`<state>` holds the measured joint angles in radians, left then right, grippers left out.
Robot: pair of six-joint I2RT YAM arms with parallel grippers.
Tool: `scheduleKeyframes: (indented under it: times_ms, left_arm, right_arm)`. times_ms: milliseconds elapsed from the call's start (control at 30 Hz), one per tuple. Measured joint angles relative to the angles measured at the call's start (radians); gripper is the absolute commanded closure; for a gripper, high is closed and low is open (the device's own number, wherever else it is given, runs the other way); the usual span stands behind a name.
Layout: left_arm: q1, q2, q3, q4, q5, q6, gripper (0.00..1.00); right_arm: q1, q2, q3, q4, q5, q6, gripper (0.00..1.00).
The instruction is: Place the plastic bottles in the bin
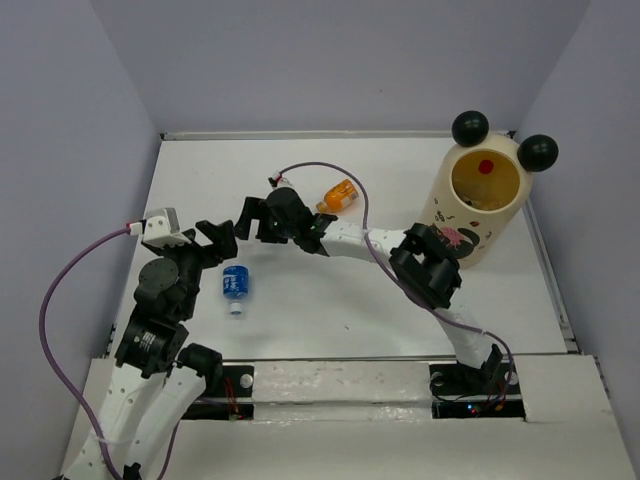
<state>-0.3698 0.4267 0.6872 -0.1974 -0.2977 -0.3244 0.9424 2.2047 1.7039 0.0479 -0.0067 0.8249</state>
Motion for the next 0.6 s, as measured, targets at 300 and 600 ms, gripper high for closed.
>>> scheduleKeyframes:
  times_ms: [300, 600]
  left_arm:
    - [-0.050, -0.027, 0.000, -0.002, 0.006, 0.001, 0.01]
    - [-0.070, -0.033, 0.000, -0.002, 0.010, 0.001, 0.01]
  right_arm:
    - [-0.003, 0.228, 0.200, -0.054, -0.129, 0.068, 0.02]
    - [-0.003, 0.306, 0.327, -0.106, -0.172, 0.074, 0.10]
